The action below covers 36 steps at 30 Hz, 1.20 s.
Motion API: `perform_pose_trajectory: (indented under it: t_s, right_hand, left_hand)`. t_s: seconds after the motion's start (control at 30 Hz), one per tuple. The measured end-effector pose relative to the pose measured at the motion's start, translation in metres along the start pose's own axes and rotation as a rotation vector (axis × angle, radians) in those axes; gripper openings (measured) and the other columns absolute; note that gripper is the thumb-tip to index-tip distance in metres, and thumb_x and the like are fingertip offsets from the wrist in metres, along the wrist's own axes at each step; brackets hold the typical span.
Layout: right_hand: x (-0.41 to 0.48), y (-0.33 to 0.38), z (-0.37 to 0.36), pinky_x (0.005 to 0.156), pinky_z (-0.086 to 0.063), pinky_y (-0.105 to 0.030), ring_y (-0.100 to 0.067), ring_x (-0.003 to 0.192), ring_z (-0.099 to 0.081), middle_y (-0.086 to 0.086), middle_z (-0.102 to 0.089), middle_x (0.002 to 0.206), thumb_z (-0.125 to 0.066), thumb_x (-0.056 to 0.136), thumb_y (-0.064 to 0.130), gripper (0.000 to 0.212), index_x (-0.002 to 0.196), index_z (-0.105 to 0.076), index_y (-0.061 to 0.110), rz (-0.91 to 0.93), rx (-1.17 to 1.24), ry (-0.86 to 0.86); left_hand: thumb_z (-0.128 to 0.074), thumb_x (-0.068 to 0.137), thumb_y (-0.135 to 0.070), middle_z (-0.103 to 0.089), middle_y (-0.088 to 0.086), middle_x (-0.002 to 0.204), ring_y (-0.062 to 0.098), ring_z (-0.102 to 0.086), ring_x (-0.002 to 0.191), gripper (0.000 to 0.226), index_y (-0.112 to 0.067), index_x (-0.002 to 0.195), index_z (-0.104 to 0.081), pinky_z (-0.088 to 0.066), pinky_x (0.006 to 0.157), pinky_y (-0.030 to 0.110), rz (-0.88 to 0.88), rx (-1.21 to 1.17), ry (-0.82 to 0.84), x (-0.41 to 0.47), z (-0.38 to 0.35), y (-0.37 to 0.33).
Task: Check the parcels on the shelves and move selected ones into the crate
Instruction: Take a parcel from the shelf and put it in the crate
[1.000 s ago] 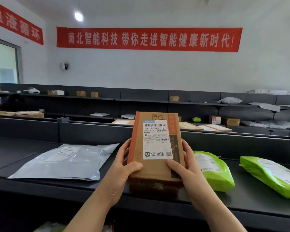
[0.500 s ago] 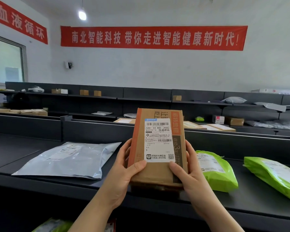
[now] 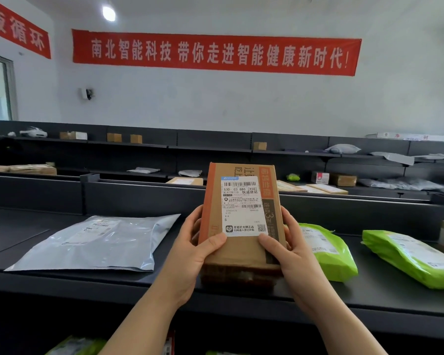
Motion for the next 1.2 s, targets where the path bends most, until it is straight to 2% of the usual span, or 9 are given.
perform_pose_trajectory:
  t_s: [0.2,0.27,0.37,0.43,0.53,0.67,0.83,0.93,1.2]
  right_hand:
    - [-0.019,0.017,-0.001,0.065,-0.057,-0.024,-0.01,0.091,-0.071,0.008,-0.069,0.111,-0.067,0.087,0.012,0.053,0.131,-0.05,0.036,-0.092,-0.022,-0.144]
    - [-0.089,0.039,0.03,0.065,-0.057,-0.028,-0.015,0.094,-0.071,0.005,-0.068,0.115,-0.067,0.087,0.015,0.052,0.133,-0.05,0.035,-0.125,-0.078,-0.509]
    - [-0.11,0.066,0.036,0.068,-0.058,-0.035,-0.019,0.093,-0.072,0.002,-0.072,0.11,-0.065,0.089,0.016,0.046,0.129,-0.054,0.035,-0.136,-0.096,-0.506]
    - [-0.198,0.11,0.08,0.072,-0.058,-0.039,-0.02,0.087,-0.073,0.003,-0.075,0.1,-0.063,0.09,0.014,0.036,0.117,-0.059,0.037,-0.091,-0.188,-0.734]
    - [-0.21,0.123,0.085,0.066,-0.06,-0.037,-0.02,0.08,-0.074,0.002,-0.076,0.095,-0.061,0.09,0.013,0.032,0.11,-0.062,0.037,-0.107,-0.129,-0.717]
    - [-0.205,0.119,0.092,0.063,-0.06,-0.036,-0.025,0.088,-0.073,-0.004,-0.074,0.105,-0.063,0.089,0.012,0.047,0.131,-0.053,0.03,-0.105,-0.09,-0.727]
    - [-0.221,0.11,0.11,0.066,-0.058,-0.035,-0.023,0.084,-0.073,-0.001,-0.076,0.099,-0.063,0.089,0.015,0.046,0.131,-0.054,0.029,-0.173,-0.169,-0.785]
    - [-0.286,0.122,0.143,0.059,-0.057,-0.032,-0.019,0.073,-0.073,0.001,-0.077,0.087,-0.061,0.09,0.014,0.038,0.125,-0.056,0.029,-0.201,-0.202,-0.933]
    - [-0.434,0.129,0.25,0.054,-0.053,-0.027,-0.019,0.074,-0.068,-0.006,-0.07,0.099,-0.059,0.091,0.012,0.038,0.127,-0.056,0.025,-0.321,-0.203,-1.219]
  left_hand:
    - [-0.075,0.078,-0.025,-0.064,-0.004,0.123,0.017,-0.064,0.109,0.066,-0.037,0.136,-0.045,-0.056,0.089,0.038,0.009,0.033,0.012,0.005,-0.001,-0.009]
    - [-0.072,0.082,-0.024,-0.066,-0.004,0.12,0.016,-0.067,0.104,0.062,-0.036,0.136,-0.046,-0.057,0.082,0.034,0.152,-0.025,0.341,-0.017,-0.052,-0.005]
    - [-0.065,0.088,-0.02,-0.069,-0.003,0.114,0.014,-0.069,0.097,0.053,-0.037,0.135,-0.048,-0.055,0.073,0.028,0.143,0.044,0.348,-0.029,-0.068,-0.019]
    - [-0.061,0.091,-0.019,-0.069,-0.002,0.113,0.015,-0.069,0.098,0.05,-0.037,0.136,-0.048,-0.052,0.071,0.026,0.221,-0.067,0.659,-0.083,-0.151,-0.016]
    - [-0.06,0.091,-0.02,-0.07,-0.002,0.111,0.015,-0.07,0.095,0.045,-0.032,0.133,-0.049,-0.051,0.068,0.027,0.227,-0.083,0.64,-0.089,-0.155,-0.023]
    - [-0.062,0.089,-0.022,-0.068,-0.002,0.11,0.014,-0.07,0.089,0.037,-0.03,0.124,-0.051,-0.054,0.063,0.028,0.263,-0.111,0.618,-0.086,-0.151,-0.019]
    - [-0.064,0.088,-0.019,-0.071,0.003,0.11,0.019,-0.071,0.091,0.04,-0.026,0.126,-0.054,-0.055,0.073,0.033,0.287,-0.157,0.626,-0.095,-0.169,-0.004]
    - [-0.066,0.086,-0.023,-0.071,0.005,0.109,0.021,-0.071,0.093,0.043,-0.023,0.127,-0.054,-0.055,0.076,0.036,0.36,-0.136,0.77,-0.138,-0.229,0.027]
    - [-0.067,0.085,-0.022,-0.072,0.007,0.107,0.022,-0.072,0.088,0.046,-0.018,0.129,-0.053,-0.054,0.066,0.031,0.564,-0.098,1.013,-0.25,-0.382,0.096]
Point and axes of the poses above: each hand's wrist, its own x-axis towards the middle knuckle, its own z-axis out of the back of the hand, y = z × x, the point moved 10 cm from there along x, towards the middle knuckle
